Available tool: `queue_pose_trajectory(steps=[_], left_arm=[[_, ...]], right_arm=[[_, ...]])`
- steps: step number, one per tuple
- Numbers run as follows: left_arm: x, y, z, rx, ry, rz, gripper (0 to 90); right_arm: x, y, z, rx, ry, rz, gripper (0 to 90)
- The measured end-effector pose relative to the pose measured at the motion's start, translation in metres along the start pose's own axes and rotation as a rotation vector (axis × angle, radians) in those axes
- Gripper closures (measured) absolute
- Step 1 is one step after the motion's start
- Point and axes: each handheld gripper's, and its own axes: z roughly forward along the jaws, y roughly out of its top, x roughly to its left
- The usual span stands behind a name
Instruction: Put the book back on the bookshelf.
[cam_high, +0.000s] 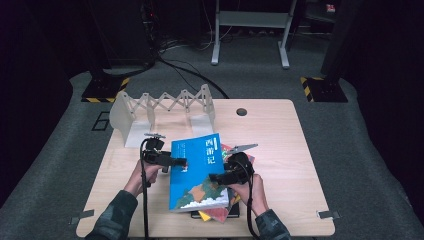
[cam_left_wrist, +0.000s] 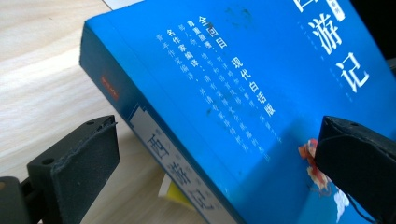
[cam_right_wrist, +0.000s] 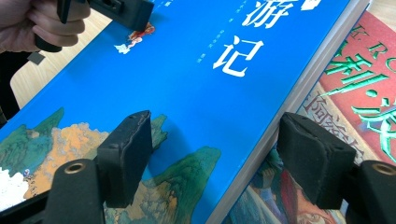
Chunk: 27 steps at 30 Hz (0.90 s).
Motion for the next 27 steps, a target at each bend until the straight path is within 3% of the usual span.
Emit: queue_pose_trajectory(steps=[4,5,10,13,16,17,23,27], left_arm=[[0.0,0.004,0.007,0.0,-0.017,-0.031,0.0],[0.0,0.005,0.006,0.009,-0.013,-0.022,0.0],[-0.015,0.01,-0.003,0.014,0.072,0.036,1.4],[-0.027,0.015,-0.01,0.018,0.157,0.089,1.4],[-0.033,0.018,-0.015,0.029,0.185,0.118,2.2],[-0.036,0.021,-0.019,0.046,0.197,0.149,2.8],[-0.039,0.027,-0.032,0.014,0.185,0.133,13.4],[-0.042,0.032,-0.036,-0.015,0.201,0.113,21.2]], right_arm=[[0.002,0.0,0.0,-0.002,-0.002,0.008,26.7],[0.001,-0.001,0.001,-0.012,-0.002,-0.002,26.7],[0.002,0.0,0.003,-0.006,0.002,0.004,26.9],[0.003,0.002,0.005,-0.004,-0.001,-0.002,26.9],[0.005,0.003,0.006,-0.005,-0.001,0.007,27.0],[0.005,0.004,0.008,-0.002,-0.001,0.004,27.0],[0.005,0.005,0.009,-0.008,0.007,0.012,26.9],[0.003,0.003,0.01,-0.022,0.015,0.014,26.8]])
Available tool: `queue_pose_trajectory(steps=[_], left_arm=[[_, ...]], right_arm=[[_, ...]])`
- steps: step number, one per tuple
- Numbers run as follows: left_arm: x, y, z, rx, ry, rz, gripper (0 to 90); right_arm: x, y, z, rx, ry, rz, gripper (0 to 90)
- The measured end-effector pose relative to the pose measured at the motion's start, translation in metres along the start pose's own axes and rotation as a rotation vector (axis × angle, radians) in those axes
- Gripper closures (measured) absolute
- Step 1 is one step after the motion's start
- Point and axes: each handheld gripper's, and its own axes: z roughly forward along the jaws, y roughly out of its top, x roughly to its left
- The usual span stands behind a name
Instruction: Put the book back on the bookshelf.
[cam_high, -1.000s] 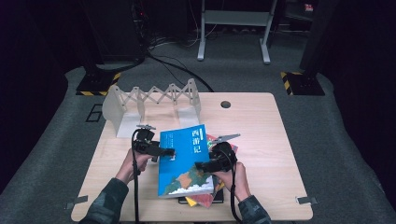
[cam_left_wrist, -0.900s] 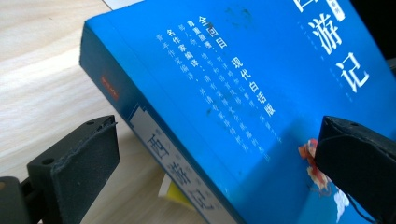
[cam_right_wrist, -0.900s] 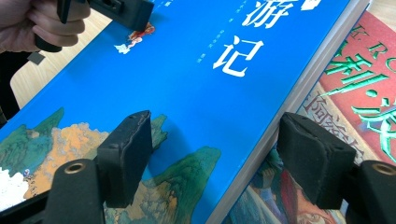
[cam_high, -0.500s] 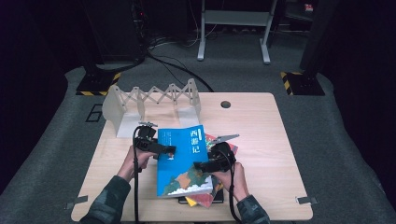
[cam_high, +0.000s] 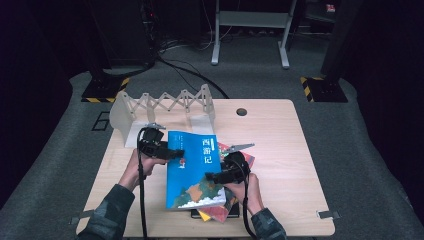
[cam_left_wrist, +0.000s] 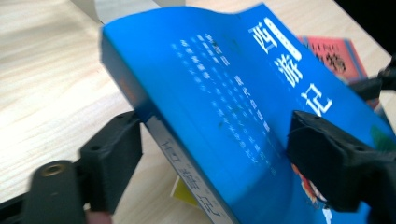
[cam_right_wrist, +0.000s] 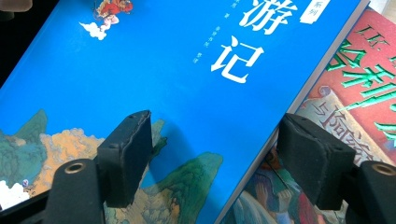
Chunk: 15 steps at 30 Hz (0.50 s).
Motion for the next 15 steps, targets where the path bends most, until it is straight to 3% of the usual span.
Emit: queue_pose_trajectory(steps=[3,9,14,15], left_arm=[[-0.003,0.002,0.001,-0.001,0.034,-0.02,24.6],[-0.009,0.004,0.004,0.028,0.082,-0.011,26.4],[-0.015,0.003,0.009,0.035,0.141,0.055,26.7],[-0.017,0.005,0.008,0.056,0.153,0.087,26.7]], right_arm=[[0.0,-0.001,0.0,-0.009,-0.002,0.006,26.8],[0.002,-0.002,0.001,-0.019,-0.009,0.01,25.7],[0.004,0.001,0.0,0.037,-0.011,-0.003,16.4],[0.004,0.001,0.0,0.043,-0.028,-0.006,13.7]])
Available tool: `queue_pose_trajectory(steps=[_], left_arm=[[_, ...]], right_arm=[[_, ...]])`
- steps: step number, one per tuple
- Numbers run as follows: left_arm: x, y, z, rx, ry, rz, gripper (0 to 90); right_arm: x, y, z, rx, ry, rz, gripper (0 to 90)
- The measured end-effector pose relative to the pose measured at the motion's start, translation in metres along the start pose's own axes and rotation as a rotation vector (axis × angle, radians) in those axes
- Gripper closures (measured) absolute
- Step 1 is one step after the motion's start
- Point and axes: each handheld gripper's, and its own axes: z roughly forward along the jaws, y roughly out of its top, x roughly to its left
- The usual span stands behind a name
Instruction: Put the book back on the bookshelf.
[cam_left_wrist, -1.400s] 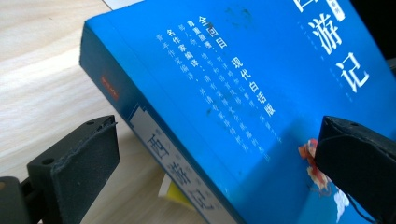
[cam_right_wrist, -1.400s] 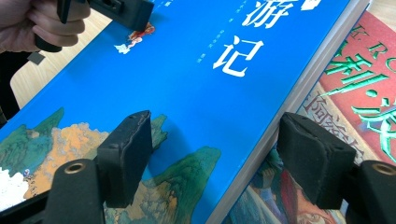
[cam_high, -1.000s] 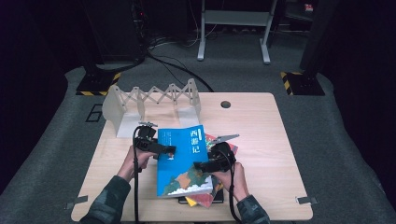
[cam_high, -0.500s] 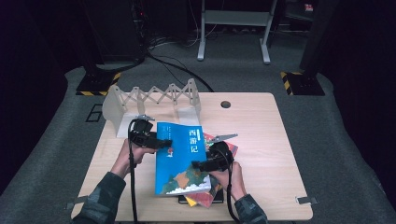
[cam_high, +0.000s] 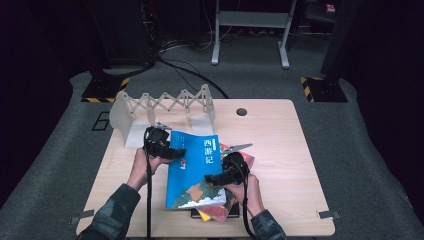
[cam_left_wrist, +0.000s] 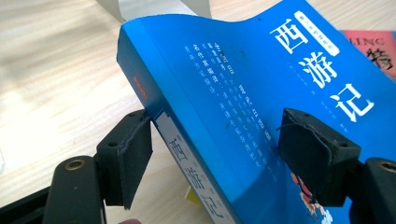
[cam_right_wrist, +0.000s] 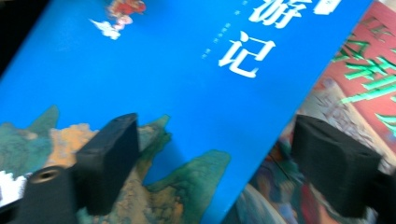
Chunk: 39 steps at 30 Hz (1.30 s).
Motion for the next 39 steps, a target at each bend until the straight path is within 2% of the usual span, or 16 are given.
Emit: queue_pose_trajectory(steps=[4,6,8,10,11,12,15,17,24,26,27,28,33,34,37,39], left_arm=[[-0.014,0.009,0.0,0.011,0.057,0.072,26.6],[-0.017,0.013,-0.002,0.017,0.057,0.083,26.2],[-0.009,0.014,-0.005,0.01,0.006,0.047,26.2],[0.0,0.009,-0.006,-0.008,-0.072,-0.015,27.6],[0.004,0.006,-0.004,-0.008,-0.135,-0.051,25.4],[0.005,0.004,-0.003,-0.012,-0.165,-0.075,22.1],[0.01,0.0,0.002,-0.037,-0.232,-0.123,19.4],[0.012,0.0,0.003,-0.032,-0.249,-0.132,18.5],[0.008,0.007,0.017,0.031,-0.2,-0.072,18.8],[0.007,0.007,0.019,0.043,-0.201,-0.075,19.0],[0.007,0.007,0.023,0.06,-0.223,-0.063,20.7],[0.002,0.006,0.025,0.075,-0.188,-0.049,20.2],[0.002,0.007,0.015,0.04,-0.194,-0.03,32.3],[-0.002,0.008,0.011,0.029,-0.171,-0.003,34.8],[-0.005,0.01,0.008,0.034,-0.161,0.021,37.8],[-0.011,0.01,0.004,0.037,-0.119,0.049,38.0]], right_arm=[[-0.001,0.0,-0.002,0.016,-0.004,-0.003,13.2],[-0.003,0.0,0.001,0.018,0.03,0.016,12.6],[-0.006,-0.003,0.004,0.008,0.059,0.051,12.1],[-0.007,-0.005,0.004,-0.009,0.061,0.037,12.5],[-0.007,-0.006,0.004,-0.017,0.065,0.042,12.9],[-0.007,-0.006,0.004,-0.023,0.07,0.049,13.2],[-0.007,-0.007,0.004,-0.032,0.074,0.044,13.4],[-0.007,-0.007,0.004,-0.034,0.075,0.044,13.5],[-0.008,-0.005,0.008,-0.05,0.085,0.03,13.4],[-0.008,-0.005,0.009,-0.057,0.088,0.025,13.4],[-0.008,-0.005,0.01,-0.059,0.09,0.023,14.0],[-0.008,-0.005,0.011,-0.064,0.094,0.021,14.2],[-0.008,-0.006,0.011,-0.083,0.093,0.034,15.3],[-0.008,-0.006,0.011,-0.084,0.088,0.037,15.3],[-0.007,-0.006,0.009,-0.083,0.08,0.037,15.2],[-0.004,-0.008,-0.004,-0.111,-0.029,-0.019,14.7]])
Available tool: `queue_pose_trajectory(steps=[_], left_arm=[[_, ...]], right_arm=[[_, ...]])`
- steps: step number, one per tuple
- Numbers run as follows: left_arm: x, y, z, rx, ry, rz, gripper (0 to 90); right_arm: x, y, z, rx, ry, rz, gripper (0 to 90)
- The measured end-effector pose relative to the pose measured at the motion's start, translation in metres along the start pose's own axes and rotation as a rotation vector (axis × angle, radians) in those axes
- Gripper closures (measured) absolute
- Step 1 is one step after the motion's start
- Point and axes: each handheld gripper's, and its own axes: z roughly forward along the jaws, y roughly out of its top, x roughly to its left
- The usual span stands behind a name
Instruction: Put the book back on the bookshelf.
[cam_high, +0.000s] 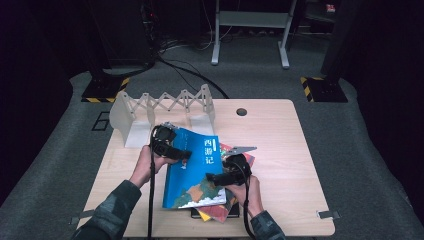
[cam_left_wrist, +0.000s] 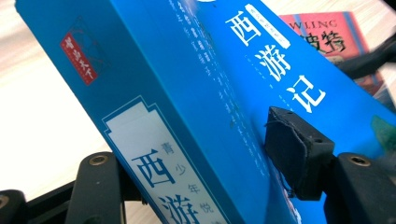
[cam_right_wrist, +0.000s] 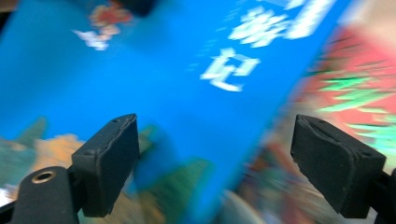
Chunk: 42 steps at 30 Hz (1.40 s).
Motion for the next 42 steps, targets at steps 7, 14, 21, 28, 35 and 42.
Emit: queue_pose_trajectory(steps=[7,14,21,28,35,42], left_arm=[[0.004,-0.004,-0.005,-0.008,0.016,0.006,37.2],[0.008,-0.005,-0.002,-0.006,0.004,0.005,34.5],[0.013,-0.004,-0.01,-0.05,-0.055,-0.061,47.5],[0.012,-0.004,-0.02,-0.083,-0.086,-0.11,51.4],[0.01,0.004,-0.037,-0.118,-0.128,-0.11,56.4],[0.0,0.013,-0.06,-0.167,-0.13,-0.084,60.5]], right_arm=[[-0.032,-0.027,-0.045,-0.088,-0.212,0.007,7.6],[-0.1,-0.082,-0.059,-0.13,-0.321,0.2,12.9],[-0.12,-0.11,-0.053,-0.114,-0.395,0.222,14.1],[-0.122,-0.11,-0.051,-0.117,-0.396,0.233,14.8],[-0.123,-0.111,-0.05,-0.122,-0.388,0.22,14.9],[-0.122,-0.111,-0.05,-0.12,-0.39,0.218,15.0]])
